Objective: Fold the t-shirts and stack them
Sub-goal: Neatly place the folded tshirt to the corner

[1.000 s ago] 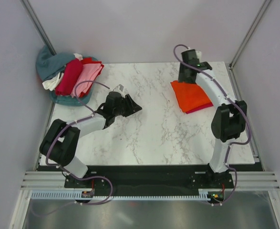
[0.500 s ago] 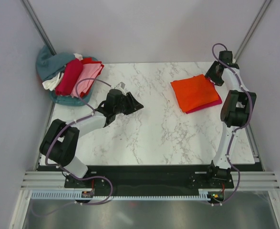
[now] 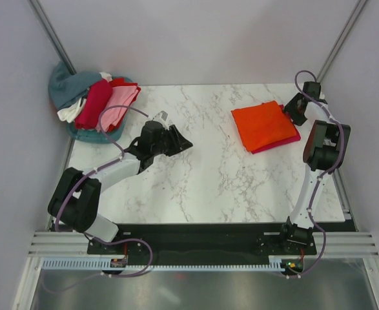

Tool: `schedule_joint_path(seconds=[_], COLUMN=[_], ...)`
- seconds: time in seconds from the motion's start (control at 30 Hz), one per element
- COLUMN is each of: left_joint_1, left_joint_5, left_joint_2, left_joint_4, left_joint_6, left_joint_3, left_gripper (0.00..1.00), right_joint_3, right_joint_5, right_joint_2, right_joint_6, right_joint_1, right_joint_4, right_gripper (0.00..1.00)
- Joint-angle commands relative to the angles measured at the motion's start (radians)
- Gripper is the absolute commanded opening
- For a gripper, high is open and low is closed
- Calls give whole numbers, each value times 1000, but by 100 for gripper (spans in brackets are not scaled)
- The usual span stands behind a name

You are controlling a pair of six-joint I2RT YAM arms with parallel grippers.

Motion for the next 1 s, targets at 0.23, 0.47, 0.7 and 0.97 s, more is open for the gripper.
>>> schedule_joint_path(seconds=[0.23, 0.47, 0.7, 0.97], left_joint_1=[-4, -11, -40, -39], left_joint_5=[7, 24, 14, 39], left_joint_2=[1, 75, 240, 558], left_joint_4=[39, 82, 106, 119], left_joint_6=[9, -33, -25, -39], left_joint_3=[-3, 72, 263, 670], left_gripper=[48, 48, 48, 49], right_joint_3=[-548, -662, -605, -481], right_joint_5=[-68, -76, -55, -231], right_joint_2=[-258, -404, -478, -444], right_joint_6=[43, 33, 7, -62], right_joint_1=[6, 0, -82, -88], right_joint_4=[217, 240, 193, 182], right_gripper=[66, 68, 70, 63])
